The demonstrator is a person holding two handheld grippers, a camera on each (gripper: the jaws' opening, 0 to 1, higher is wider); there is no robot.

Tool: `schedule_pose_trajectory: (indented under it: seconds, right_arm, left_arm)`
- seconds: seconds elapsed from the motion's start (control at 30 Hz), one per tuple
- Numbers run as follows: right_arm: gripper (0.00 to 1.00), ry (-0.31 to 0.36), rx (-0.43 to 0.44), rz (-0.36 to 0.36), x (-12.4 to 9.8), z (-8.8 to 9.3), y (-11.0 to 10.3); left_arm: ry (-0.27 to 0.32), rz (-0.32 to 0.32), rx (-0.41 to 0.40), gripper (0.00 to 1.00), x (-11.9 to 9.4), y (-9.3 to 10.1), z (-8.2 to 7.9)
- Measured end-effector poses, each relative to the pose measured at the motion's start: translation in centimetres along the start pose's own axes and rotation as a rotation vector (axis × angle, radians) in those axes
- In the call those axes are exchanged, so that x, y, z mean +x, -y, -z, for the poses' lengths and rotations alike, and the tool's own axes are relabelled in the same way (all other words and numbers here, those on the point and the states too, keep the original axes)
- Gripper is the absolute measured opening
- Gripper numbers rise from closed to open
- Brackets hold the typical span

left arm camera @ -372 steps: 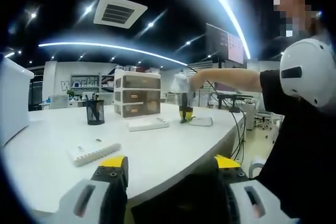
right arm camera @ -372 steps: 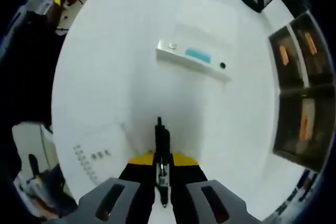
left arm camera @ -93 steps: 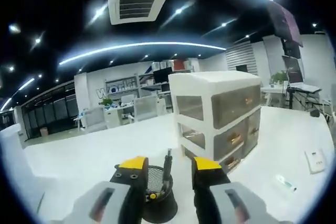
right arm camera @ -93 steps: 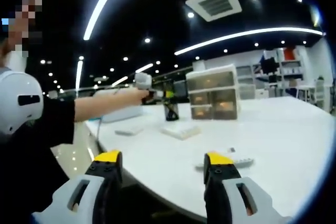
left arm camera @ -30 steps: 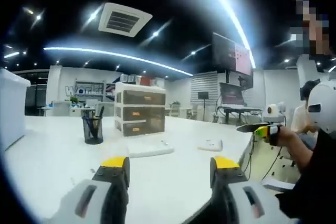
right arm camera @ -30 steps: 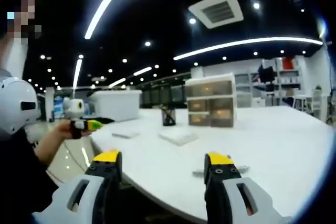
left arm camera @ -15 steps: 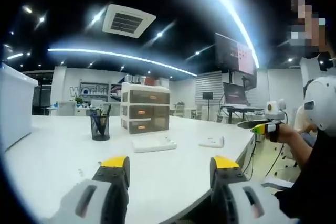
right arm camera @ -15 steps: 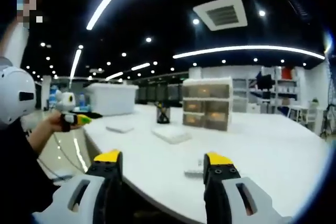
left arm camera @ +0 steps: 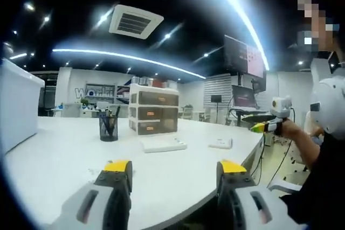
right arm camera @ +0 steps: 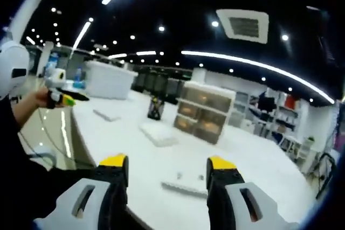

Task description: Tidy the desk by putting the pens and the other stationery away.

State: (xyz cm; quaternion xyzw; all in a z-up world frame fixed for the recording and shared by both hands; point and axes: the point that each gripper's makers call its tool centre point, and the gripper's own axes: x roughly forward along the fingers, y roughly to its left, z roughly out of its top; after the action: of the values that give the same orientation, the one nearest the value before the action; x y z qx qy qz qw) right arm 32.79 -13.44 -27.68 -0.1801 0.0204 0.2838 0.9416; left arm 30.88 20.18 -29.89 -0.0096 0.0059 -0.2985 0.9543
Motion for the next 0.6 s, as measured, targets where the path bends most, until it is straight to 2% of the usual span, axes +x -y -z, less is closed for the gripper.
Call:
schedule_pose_trajectory:
  seconds: [0.03,0.13,0.47,0.6]
  right_arm:
    - [0.55,-0.016,-0.041,0.008,0.3,0.0,0.3]
    - [0.55,-0.057,-0.098,0.020,1.1,0.2,0.9]
    - [0.55,-0.112,-0.307,0.043,3.6,-1.2,2.3]
    - [0.50,-0.141,-0.380,0.045,4.7,-1.3,2.6]
  left_arm:
    - [0.000,-0.015,0.024,0.63,-0.2,-0.2,0.0]
    - [-0.004,-0.021,0.031,0.63,-0.4,-0.3,0.2]
    - [-0.010,-0.023,0.017,0.63,-1.3,-0.5,0.4]
    - [-0.013,-0.033,0.005,0.62,-1.6,-0.7,0.7]
